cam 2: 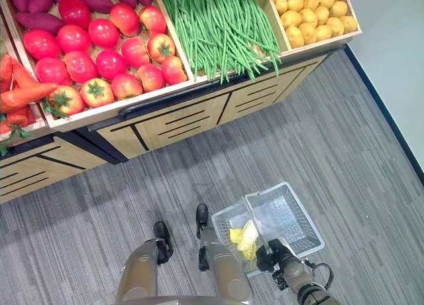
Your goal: Get the vegetables into the basket
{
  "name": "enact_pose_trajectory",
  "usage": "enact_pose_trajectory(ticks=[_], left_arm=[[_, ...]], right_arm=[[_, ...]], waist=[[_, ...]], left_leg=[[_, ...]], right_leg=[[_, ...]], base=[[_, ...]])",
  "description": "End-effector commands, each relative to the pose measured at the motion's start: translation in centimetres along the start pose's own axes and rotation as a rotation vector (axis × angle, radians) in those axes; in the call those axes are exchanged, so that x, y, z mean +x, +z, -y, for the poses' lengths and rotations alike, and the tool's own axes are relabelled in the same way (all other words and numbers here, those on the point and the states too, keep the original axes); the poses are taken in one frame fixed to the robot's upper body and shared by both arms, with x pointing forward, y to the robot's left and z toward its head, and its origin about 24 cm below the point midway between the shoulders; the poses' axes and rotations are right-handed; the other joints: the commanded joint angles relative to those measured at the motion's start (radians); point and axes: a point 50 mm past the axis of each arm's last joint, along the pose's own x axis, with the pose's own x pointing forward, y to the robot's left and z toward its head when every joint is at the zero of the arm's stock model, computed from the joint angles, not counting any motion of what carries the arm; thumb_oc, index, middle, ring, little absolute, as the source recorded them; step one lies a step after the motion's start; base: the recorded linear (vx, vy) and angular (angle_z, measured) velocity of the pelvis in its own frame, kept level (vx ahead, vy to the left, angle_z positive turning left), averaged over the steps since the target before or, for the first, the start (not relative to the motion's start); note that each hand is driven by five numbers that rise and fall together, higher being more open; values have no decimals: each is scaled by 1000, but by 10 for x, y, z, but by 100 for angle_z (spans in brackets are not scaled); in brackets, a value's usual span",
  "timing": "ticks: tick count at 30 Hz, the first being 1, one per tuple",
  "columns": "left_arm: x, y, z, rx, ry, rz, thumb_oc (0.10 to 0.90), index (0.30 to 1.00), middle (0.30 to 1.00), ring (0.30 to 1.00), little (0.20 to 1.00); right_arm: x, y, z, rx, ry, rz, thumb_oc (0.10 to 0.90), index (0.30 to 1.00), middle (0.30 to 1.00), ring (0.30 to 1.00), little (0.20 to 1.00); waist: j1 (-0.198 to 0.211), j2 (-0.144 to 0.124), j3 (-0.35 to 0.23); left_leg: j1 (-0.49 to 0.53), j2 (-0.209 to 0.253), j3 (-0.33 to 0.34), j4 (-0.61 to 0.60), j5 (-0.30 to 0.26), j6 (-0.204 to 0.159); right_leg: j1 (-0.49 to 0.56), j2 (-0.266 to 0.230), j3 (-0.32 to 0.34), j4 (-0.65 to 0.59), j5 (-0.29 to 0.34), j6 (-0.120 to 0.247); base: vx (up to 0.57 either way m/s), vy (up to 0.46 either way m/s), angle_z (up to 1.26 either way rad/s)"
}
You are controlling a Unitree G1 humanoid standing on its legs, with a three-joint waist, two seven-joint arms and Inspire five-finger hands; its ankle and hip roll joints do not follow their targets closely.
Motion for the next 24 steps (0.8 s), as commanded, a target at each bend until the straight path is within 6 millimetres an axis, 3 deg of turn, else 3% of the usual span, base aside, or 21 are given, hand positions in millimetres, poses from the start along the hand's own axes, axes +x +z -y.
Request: enact_pose_trajectory(ticks=[1, 8, 18, 19, 20, 21, 24], left_arm=[[13, -18, -67, 47, 243, -37, 400, 300, 300, 300, 300], [16, -17, -84, 71, 271, -33, 400, 300, 300, 300, 300], [15, -15, -80, 87, 241, -11, 400, 300, 300, 300, 300], [15, -14, -76, 86, 223, -7, 524, 473, 473, 473, 473], [15, -13, -70, 75, 197, -5, 604, 585, 585, 585, 585], [14, -12, -62, 67, 167, -10, 900, 1000, 1000, 1000, 1000], [13, -13, -56, 82, 136, -12, 900, 1000, 1000, 1000, 1000]], right_arm=[[-15, -62, 9, -68, -13, -186, 400, 300, 300, 300, 300], [-15, -64, 5, -73, 7, -196, 400, 300, 300, 300, 300], [-15, -62, 7, -67, 5, -191, 400, 300, 300, 300, 300], [-15, -62, 8, -69, 2, -193, 400, 300, 300, 300, 300], [-15, -62, 8, -66, 4, -196, 400, 300, 300, 300, 300], [-15, -65, 9, -69, 3, -210, 400, 300, 300, 300, 300], [-16, -66, 10, -74, 5, -216, 400, 300, 300, 300, 300]], waist=[[12, 38, -77], [22, 44, -84], [28, 61, -95], [28, 64, -92], [29, 65, -88], [29, 69, -86], [29, 71, -85]], left_leg=[[83, -43, -94, -152, 12, -13], [123, -44, -80, -152, -1, -9], [151, -56, -68, -164, 0, -7], [152, -56, -68, -163, 0, -7], [156, -56, -69, -163, -2, -7], [155, -58, -73, -164, -1, -7], [153, -59, -73, -163, 1, -8]], right_leg=[[104, -52, -22, 31, -148, 126], [139, -57, -19, 30, -154, 131], [158, -70, -18, 33, -164, 134], [160, -70, -19, 33, -165, 133], [163, -70, -20, 34, -167, 132], [163, -70, -21, 35, -168, 131], [162, -70, -22, 35, -168, 130]], base=[[0, 23, 4], [9, 16, 0], [8, 18, 0], [0, 0, 0], [0, 0, 0], [0, 0, 0], [0, 0, 0]])
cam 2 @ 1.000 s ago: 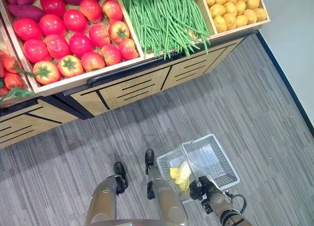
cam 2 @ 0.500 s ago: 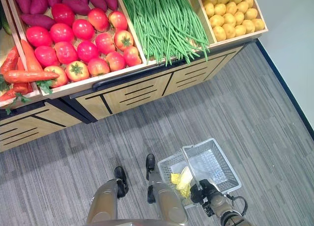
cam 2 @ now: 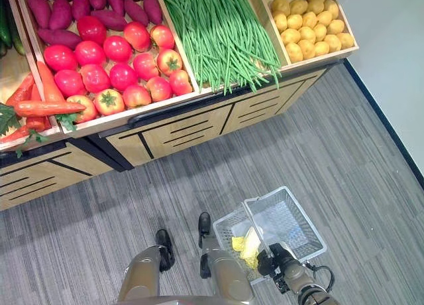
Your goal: Get the vegetables into the basket
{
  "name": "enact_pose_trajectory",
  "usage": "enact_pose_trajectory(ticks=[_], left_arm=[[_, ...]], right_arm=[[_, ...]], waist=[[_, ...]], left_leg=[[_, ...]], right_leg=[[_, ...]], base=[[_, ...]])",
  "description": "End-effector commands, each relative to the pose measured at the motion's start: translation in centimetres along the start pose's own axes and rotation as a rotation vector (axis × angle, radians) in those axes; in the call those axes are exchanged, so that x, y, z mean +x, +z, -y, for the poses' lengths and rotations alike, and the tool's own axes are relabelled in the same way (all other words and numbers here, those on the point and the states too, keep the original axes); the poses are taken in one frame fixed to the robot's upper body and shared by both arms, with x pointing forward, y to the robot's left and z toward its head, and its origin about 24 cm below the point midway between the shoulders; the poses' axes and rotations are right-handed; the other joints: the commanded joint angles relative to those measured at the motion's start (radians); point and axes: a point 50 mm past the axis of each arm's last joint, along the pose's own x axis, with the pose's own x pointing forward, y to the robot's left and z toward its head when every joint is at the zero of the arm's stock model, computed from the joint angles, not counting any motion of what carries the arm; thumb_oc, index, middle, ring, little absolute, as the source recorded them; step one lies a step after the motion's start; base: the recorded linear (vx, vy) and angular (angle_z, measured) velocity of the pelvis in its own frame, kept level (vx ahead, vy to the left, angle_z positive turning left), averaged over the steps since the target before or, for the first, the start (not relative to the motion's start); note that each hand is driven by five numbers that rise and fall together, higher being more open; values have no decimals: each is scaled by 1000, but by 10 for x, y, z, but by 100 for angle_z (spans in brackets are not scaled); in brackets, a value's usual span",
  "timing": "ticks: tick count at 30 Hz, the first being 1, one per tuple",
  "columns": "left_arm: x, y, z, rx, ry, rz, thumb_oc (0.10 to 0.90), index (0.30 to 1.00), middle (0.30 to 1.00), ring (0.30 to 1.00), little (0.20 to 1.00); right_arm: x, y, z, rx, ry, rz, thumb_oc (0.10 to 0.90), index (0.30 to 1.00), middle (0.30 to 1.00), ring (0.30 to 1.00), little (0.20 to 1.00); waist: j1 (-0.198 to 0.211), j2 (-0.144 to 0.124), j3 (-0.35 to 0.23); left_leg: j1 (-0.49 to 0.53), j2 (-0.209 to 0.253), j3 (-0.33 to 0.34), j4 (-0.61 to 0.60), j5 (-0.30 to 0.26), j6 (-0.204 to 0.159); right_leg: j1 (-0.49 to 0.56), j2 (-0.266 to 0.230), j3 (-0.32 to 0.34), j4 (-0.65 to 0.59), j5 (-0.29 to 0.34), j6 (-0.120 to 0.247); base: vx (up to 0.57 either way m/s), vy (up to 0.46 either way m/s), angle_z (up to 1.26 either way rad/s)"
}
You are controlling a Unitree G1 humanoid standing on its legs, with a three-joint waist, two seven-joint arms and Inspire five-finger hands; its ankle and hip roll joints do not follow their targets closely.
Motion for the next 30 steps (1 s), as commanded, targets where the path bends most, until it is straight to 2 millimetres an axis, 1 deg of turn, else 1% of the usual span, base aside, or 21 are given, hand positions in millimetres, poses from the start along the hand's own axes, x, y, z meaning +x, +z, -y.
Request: enact_pose_trajectory(ticks=[1, 6, 8, 11, 12, 13, 14, 17, 18, 20, 21, 23, 25, 26, 28, 30], left_arm=[[4, -15, -29, 35, 106, -37, 900, 1000, 1000, 1000, 1000], [3, -8, -21, -4, 91, -20, 900, 1000, 1000, 1000, 1000], [3, -7, -20, -15, 90, -22, 900, 1000, 1000, 1000, 1000], [1, -7, -12, -72, 67, -39, 900, 1000, 1000, 1000, 1000], [1, -7, -12, -72, 67, -39, 900, 1000, 1000, 1000, 1000], [-3, -9, 5, -143, 19, -67, 900, 1000, 1000, 1000, 1000], [-3, -9, 5, -143, 18, -68, 900, 1000, 1000, 1000, 1000], [-9, -7, 25, -189, -50, -93, 900, 1000, 1000, 1000, 1000], [-9, -7, 26, -188, -51, -92, 900, 1000, 1000, 1000, 1000], [-12, -8, 35, -219, -76, -112, 900, 1000, 1000, 1000, 1000], [-16, -9, 47, -243, -111, -136, 900, 1000, 1000, 1000, 1000], [-17, -10, 49, -244, -120, -143, 900, 1000, 1000, 1000, 1000], [-22, -15, 60, -254, -157, -179, 900, 1000, 1000, 1000, 1000], [-24, -21, 63, -221, -180, -199, 900, 1000, 1000, 1000, 1000], [-27, -32, 67, -205, -203, -245, 900, 1000, 1000, 1000, 1000], [-27, -35, 67, -197, -208, -257, 900, 1000, 1000, 1000, 1000]], right_arm=[[-13, -58, 10, -72, -8, -174, 400, 300, 300, 300, 300], [-13, -59, 12, -75, -16, -176, 400, 300, 300, 300, 300], [-13, -60, 13, -79, -16, -180, 400, 300, 300, 300, 300], [-14, -62, 15, -83, -20, -187, 400, 300, 300, 300, 300], [-14, -62, 15, -83, -20, -187, 400, 300, 300, 300, 300], [-15, -65, 18, -86, -26, -197, 400, 300, 300, 300, 300], [-15, -65, 18, -86, -27, -198, 400, 300, 300, 300, 300], [-16, -66, 22, -80, -39, -203, 400, 300, 300, 300, 300], [-16, -66, 21, -80, -38, -206, 400, 300, 300, 300, 300], [-16, -67, 22, -79, -41, -210, 400, 300, 300, 300, 300], [-16, -67, 22, -74, -47, -215, 400, 300, 300, 300, 300], [-16, -67, 23, -74, -49, -216, 400, 300, 300, 300, 300], [-16, -66, 26, -76, -56, -215, 400, 300, 300, 300, 300], [-15, -64, 28, -76, -61, -211, 400, 300, 300, 300, 300], [-14, -59, 32, -71, -78, -193, 400, 300, 300, 300, 300], [-14, -58, 34, -70, -82, -189, 400, 300, 300, 300, 300]], waist=[[8, 46, -81], [4, 45, -70], [3, 44, -70], [1, 49, -61], [1, 49, -61], [-6, 57, -52], [-6, 58, -52], [-16, 68, -37], [-14, 75, -37], [-17, 75, -34], [-19, 79, -28], [-21, 79, -28], [-22, 82, -22], [-26, 84, -18], [-28, 79, -9], [-29, 78, -7]], left_leg=[[62, -45, -76, -125, 0, -6], [52, -39, -73, -122, 3, -8], [47, -39, -71, -122, 5, -8], [47, -35, -70, -119, 4, -9], [47, -35, -70, -119, 4, -9], [43, -34, -64, -118, 8, -11], [43, -34, -63, -118, 8, -11], [36, -34, -56, -128, 18, -14], [47, -31, -68, -131, 6, -21], [43, -32, -65, -134, 11, -22], [45, -31, -64, -139, 14, -25], [41, -33, -61, -139, 18, -24], [41, -31, -59, -141, 19, -27], [35, -30, -57, -141, 23, -29], [16, -26, -54, -141, 30, -30], [9, -25, -56, -141, 32, -30]], right_leg=[[88, -63, -22, 37, -154, 136], [74, -56, -18, 41, -151, 135], [69, -56, -16, 43, -150, 134], [65, -54, -12, 50, -153, 131], [65, -54, -12, 50, -153, 131], [53, -50, -5, 54, -154, 126], [53, -50, -5, 54, -154, 126], [34, -47, 4, 58, -151, 121], [43, -42, 6, 61, -159, 128], [38, -42, 8, 61, -157, 126], [35, -40, 10, 63, -160, 124], [30, -41, 11, 62, -158, 123], [28, -37, 12, 63, -160, 122], [19, -34, 14, 64, -159, 121], [2, -31, 17, 61, -151, 119], [-4, -30, 17, 61, -148, 119]], base=[[0, 0, 0], [0, 0, 0], [0, 0, 0], [1, -6, -2], [18, -63, -4], [14, -49, -3], [17, -72, -1], [24, -53, -21], [59, -27, -6], [41, -47, -5], [20, -65, -1], [13, -39, -2], [30, -40, -7], [31, -41, -7], [20, -44, -11], [17, -23, -7]])
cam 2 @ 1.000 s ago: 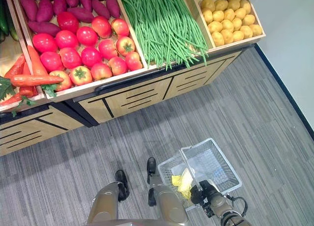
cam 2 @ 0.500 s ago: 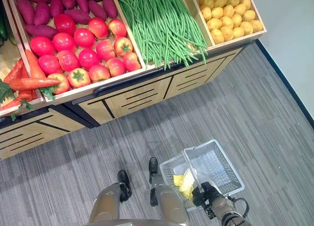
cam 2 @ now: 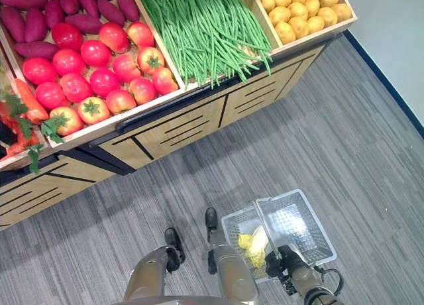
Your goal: Get the vegetables into the basket
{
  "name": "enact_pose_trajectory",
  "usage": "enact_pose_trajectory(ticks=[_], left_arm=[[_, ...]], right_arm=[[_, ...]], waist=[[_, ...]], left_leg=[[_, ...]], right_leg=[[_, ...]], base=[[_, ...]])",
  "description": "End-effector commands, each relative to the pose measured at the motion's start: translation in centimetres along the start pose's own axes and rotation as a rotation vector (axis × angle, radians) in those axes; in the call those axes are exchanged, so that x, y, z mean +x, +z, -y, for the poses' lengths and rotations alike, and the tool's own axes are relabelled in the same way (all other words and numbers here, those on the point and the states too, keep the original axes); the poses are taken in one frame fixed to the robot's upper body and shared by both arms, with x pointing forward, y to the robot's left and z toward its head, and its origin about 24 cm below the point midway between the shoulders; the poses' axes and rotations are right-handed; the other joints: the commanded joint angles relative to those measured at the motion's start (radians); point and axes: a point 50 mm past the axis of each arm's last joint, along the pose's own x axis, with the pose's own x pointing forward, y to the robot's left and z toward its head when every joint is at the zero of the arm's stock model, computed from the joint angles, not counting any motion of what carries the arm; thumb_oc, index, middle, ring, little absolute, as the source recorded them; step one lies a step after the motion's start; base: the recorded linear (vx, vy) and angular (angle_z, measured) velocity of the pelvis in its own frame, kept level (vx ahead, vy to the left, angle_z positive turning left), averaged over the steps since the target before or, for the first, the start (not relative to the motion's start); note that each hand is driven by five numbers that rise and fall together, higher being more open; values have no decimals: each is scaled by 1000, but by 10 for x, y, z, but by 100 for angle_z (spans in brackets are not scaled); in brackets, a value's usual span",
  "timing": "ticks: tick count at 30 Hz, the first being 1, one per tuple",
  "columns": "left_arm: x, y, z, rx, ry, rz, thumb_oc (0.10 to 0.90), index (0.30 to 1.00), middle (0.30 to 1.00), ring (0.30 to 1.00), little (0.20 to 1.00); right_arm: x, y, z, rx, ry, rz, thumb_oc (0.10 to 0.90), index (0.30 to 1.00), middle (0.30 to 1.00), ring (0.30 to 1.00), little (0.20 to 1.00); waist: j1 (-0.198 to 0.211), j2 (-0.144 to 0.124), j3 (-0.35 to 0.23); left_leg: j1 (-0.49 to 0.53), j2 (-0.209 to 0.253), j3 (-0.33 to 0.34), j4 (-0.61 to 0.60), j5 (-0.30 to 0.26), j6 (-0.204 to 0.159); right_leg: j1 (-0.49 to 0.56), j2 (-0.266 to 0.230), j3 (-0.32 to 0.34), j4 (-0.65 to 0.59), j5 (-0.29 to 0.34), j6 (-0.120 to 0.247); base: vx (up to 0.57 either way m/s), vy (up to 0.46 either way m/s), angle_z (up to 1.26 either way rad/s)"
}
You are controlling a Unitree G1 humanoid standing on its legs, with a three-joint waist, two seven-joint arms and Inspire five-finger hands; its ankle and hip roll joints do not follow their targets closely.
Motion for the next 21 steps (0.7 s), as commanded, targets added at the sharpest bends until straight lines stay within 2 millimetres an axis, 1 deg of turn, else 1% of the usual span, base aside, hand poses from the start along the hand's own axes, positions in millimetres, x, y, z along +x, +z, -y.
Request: enact_pose_trajectory(ticks=[1, 2, 4, 6, 7, 9, 12, 15, 16, 17, 18, 21], left_arm=[[5, -14, -42, -39, 132, -59, 900, 1000, 1000, 1000, 1000], [5, -20, -43, -24, 126, -84, 900, 1000, 1000, 1000, 1000], [6, -22, -45, -24, 128, -91, 900, 1000, 1000, 1000, 1000], [5, -31, -50, -8, 132, -124, 900, 1000, 1000, 1000, 1000], [6, -30, -50, -8, 133, -124, 900, 1000, 1000, 1000, 1000], [6, -32, -59, -4, 147, -137, 900, 1000, 1000, 1000, 1000], [7, -31, -65, 1, 157, -136, 900, 1000, 1000, 1000, 1000], [8, -23, -79, 21, 189, -111, 900, 1000, 1000, 1000, 1000], [9, -17, -82, 30, 195, -94, 761, 805, 805, 805, 805], [9, -13, -84, 33, 199, -81, 459, 382, 382, 382, 382], [10, -5, -86, 40, 210, -52, 400, 300, 300, 300, 300], [10, 5, -86, 34, 215, -18, 400, 300, 300, 300, 300]], right_arm=[[-10, -48, 22, -72, -46, -162, 400, 300, 300, 300, 300], [-9, -47, 23, -71, -48, -160, 400, 300, 300, 300, 300], [-9, -47, 23, -70, -47, -159, 400, 300, 300, 300, 300], [-9, -45, 22, -70, -42, -152, 400, 300, 300, 300, 300], [-9, -45, 22, -70, -42, -152, 400, 300, 300, 300, 300], [-9, -45, 21, -71, -37, -144, 400, 300, 300, 300, 300], [-9, -44, 20, -74, -30, -139, 400, 300, 300, 300, 300], [-8, -40, 18, -75, -22, -121, 400, 300, 300, 300, 300], [-8, -39, 17, -76, -17, -116, 400, 300, 300, 300, 300], [-8, -39, 16, -74, -15, -113, 400, 300, 300, 300, 300], [-7, -37, 14, -73, -6, -108, 400, 300, 300, 300, 300], [-7, -35, 12, -72, 0, -100, 400, 300, 300, 300, 300]], waist=[[0, 25, -9], [0, 20, -4], [-1, 18, -3], [-2, 8, 1], [-2, 8, 0], [-4, -4, 2], [-6, -11, 0], [-12, -20, -3], [-14, -22, -5], [-15, -24, -6], [-15, -27, -7], [-17, -29, -9]], left_leg=[[8, -22, -111, -89, 22, -20], [-8, -19, -114, -83, 24, -20], [-18, -18, -117, -78, 24, -20], [-45, -12, -125, -62, 22, -20], [-47, -11, -125, -60, 22, -20], [-80, -3, -133, -40, 17, -20], [-101, 1, -140, -28, 12, -20], [-138, 10, -150, -4, 5, -18], [-151, 12, -153, 0, 3, -18], [-159, 13, -155, 7, 1, -18], [-173, 15, -161, 18, -4, -15], [-186, 16, -167, 25, -8, -14]], right_leg=[[51, -37, -34, 46, -137, 116], [39, -36, -37, 47, -134, 117], [34, -35, -39, 48, -133, 116], [21, -33, -46, 47, -128, 116], [20, -33, -47, 47, -128, 116], [-1, -30, -52, 50, -124, 115], [-12, -28, -54, 50, -121, 115], [-35, -22, -58, 52, -113, 117], [-43, -21, -60, 52, -111, 118], [-50, -20, -60, 53, -109, 118], [-57, -20, -60, 55, -108, 119], [-66, -21, -61, 55, -107, 119]], base=[[0, 0, 0], [0, 0, 0], [0, 0, 0], [8, 0, 2], [15, 8, 6], [-2, 5, 5], [0, 21, 6], [-6, 38, 8], [-2, 41, 15], [8, 62, 10], [13, 57, 5], [15, 49, -4]])
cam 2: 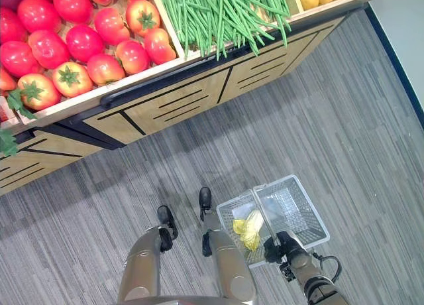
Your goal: Get the vegetables into the basket
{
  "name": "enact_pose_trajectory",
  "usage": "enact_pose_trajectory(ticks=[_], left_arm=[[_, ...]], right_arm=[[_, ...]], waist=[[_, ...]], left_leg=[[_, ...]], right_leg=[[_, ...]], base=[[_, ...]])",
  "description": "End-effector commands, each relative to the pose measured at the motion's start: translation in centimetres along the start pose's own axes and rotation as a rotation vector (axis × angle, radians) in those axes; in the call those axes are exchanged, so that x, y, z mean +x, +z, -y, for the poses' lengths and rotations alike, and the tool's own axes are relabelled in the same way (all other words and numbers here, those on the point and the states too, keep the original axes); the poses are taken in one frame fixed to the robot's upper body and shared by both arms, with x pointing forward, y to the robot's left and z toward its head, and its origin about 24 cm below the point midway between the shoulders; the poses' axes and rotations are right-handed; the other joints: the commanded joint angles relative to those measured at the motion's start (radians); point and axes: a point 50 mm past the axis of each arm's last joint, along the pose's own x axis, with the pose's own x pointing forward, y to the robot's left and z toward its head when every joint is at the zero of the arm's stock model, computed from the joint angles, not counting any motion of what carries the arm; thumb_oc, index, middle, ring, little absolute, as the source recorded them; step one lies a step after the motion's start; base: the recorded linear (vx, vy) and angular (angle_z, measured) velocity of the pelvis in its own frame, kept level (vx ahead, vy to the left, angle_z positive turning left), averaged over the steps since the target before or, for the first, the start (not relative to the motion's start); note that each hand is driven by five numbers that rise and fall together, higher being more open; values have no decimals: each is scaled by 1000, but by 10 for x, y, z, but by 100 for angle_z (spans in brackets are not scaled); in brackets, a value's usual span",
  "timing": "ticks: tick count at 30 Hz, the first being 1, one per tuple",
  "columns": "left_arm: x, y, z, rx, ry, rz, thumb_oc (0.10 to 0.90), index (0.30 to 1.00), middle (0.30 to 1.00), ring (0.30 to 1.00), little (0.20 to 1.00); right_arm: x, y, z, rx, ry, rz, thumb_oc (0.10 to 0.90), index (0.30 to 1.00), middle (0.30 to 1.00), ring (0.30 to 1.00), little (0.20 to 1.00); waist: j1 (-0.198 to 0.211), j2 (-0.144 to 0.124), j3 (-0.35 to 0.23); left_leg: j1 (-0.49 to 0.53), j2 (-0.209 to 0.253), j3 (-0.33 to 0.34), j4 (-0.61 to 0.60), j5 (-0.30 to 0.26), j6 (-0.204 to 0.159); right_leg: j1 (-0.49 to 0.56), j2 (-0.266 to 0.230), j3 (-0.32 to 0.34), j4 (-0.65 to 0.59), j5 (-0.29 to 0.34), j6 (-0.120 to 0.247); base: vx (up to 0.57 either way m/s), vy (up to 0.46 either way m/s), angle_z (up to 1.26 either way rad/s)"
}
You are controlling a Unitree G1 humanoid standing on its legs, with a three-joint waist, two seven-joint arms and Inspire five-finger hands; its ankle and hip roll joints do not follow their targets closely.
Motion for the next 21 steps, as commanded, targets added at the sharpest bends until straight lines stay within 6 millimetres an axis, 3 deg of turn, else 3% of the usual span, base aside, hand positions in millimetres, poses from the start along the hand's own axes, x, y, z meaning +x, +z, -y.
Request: enact_pose_trajectory(ticks=[1, 12, 21], left_arm=[[1, -9, -11, 45, 54, -2, 400, 300, 300, 300, 300], [-2, -8, 1, 48, 35, 14, 400, 300, 300, 300, 300], [-2, -7, -9, 19, 102, 47, 400, 300, 300, 300, 300]], right_arm=[[-16, -63, -4, -56, 38, -187, 400, 300, 300, 300, 300], [-15, -61, -3, -60, 33, -173, 400, 300, 300, 300, 300], [-17, -66, -2, -70, 27, -184, 400, 300, 300, 300, 300]], waist=[[7, 6, -45], [5, 14, -59], [19, 19, -73]], left_leg=[[17, -15, -107, -102, 22, -14], [-6, -15, -113, -82, 14, -10], [25, -11, -113, -82, 14, -17]], right_leg=[[66, -40, -25, 46, -128, 114], [48, -42, -21, 50, -132, 110], [74, -42, -26, 60, -147, 104]], base=[[10, 36, 0], [-1, 23, 0], [-14, -16, -4]])
